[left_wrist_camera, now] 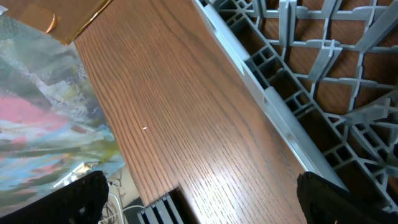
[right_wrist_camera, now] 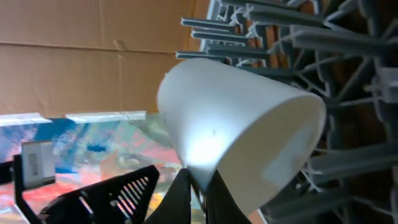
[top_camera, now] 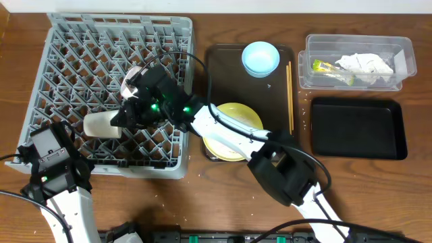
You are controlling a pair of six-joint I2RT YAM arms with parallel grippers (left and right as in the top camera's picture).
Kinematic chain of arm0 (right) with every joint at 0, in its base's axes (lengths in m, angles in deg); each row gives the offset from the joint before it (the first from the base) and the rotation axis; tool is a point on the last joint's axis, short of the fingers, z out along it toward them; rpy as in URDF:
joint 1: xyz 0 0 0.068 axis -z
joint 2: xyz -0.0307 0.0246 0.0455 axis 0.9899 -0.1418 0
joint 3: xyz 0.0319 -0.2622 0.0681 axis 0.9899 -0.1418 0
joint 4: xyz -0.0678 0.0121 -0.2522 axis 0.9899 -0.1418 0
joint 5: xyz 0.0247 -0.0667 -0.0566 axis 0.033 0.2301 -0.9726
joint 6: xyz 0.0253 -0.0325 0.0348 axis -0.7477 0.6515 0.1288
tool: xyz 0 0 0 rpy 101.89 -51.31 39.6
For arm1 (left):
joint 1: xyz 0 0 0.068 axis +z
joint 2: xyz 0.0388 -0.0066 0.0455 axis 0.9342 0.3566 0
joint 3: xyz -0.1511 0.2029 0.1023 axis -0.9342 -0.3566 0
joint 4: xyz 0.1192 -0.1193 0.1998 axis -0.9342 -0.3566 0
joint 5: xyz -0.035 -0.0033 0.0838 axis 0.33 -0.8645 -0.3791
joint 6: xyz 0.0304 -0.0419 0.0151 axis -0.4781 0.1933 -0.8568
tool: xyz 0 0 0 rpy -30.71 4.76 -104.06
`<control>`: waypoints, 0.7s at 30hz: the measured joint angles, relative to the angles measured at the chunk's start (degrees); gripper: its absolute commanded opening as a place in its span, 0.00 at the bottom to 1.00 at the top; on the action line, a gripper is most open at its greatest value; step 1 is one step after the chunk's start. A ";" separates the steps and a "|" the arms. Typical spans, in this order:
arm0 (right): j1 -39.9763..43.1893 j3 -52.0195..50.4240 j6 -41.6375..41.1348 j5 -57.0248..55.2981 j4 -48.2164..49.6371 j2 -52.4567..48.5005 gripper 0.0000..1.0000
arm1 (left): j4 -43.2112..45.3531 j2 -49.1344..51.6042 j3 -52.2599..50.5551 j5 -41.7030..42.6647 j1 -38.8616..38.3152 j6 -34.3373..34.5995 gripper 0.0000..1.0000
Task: Sort waste into correct bins and load items into the dishwasher
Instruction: 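Carry the white cup left and place it into the rack, then return the right gripper to the tray and grasp the light-blue bowl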
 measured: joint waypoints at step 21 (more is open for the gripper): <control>6.08 -2.27 13.90 -22.25 -20.83 10.45 0.29 | 0.00 0.00 0.00 0.00 0.00 0.00 0.98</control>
